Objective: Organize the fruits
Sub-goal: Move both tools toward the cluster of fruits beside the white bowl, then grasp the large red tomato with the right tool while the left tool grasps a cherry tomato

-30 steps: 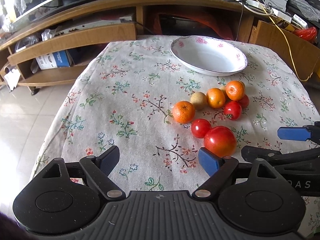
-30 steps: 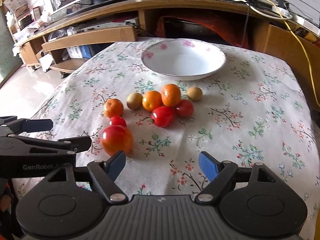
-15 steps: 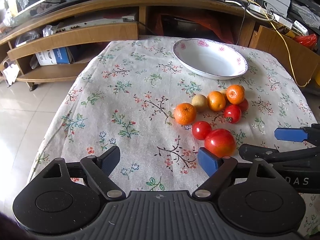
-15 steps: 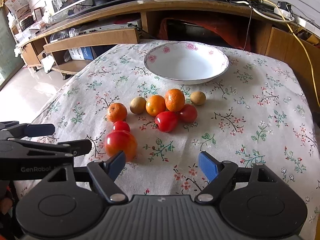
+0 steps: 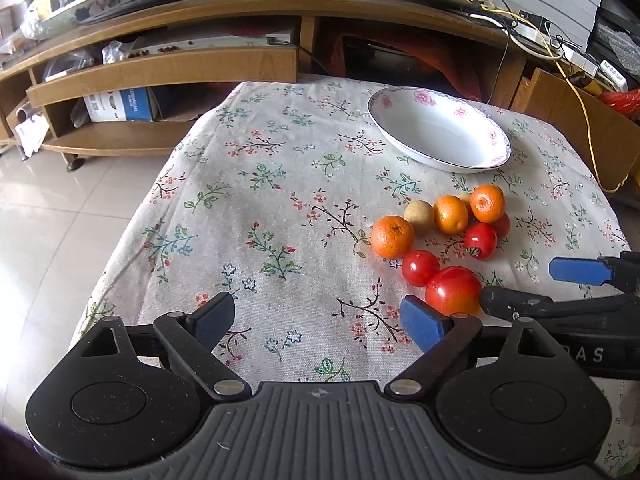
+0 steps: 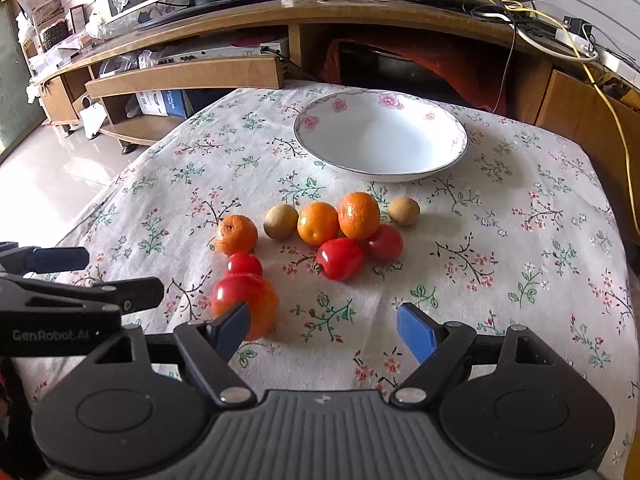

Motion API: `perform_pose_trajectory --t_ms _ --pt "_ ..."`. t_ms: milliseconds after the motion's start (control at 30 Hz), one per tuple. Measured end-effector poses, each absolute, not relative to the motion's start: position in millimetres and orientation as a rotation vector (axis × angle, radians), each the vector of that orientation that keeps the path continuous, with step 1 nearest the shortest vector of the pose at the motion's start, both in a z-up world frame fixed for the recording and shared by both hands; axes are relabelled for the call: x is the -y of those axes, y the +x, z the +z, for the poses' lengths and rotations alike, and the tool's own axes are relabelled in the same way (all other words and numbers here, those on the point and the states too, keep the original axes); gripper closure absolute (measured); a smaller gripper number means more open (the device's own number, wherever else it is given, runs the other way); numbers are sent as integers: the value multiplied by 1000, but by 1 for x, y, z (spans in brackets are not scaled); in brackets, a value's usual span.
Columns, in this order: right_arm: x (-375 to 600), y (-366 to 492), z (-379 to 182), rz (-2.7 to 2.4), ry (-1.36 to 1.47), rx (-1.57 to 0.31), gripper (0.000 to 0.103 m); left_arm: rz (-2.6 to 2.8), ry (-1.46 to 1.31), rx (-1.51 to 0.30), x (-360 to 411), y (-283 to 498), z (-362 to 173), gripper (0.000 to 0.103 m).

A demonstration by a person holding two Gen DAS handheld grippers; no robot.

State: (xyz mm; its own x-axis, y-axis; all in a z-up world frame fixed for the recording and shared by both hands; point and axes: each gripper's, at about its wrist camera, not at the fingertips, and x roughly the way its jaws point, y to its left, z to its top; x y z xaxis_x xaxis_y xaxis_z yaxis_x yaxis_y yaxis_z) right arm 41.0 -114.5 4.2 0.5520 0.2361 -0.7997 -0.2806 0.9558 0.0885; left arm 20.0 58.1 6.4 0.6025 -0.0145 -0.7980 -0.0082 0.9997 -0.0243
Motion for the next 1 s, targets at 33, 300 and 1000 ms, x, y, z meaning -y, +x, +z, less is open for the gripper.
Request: perform_pose_trajectory --t_ms 33,300,1000 --pt "114 42 5 307 -50 -937 31 2 -24 -922 -59 20 6 10" --pt "104 48 10 350 -58 -931 31 25 -36 -911 -71 19 14 9" --pt "71 67 -18 446 -105 -1052 70 -23 -64 -923 -79 21 11 8"
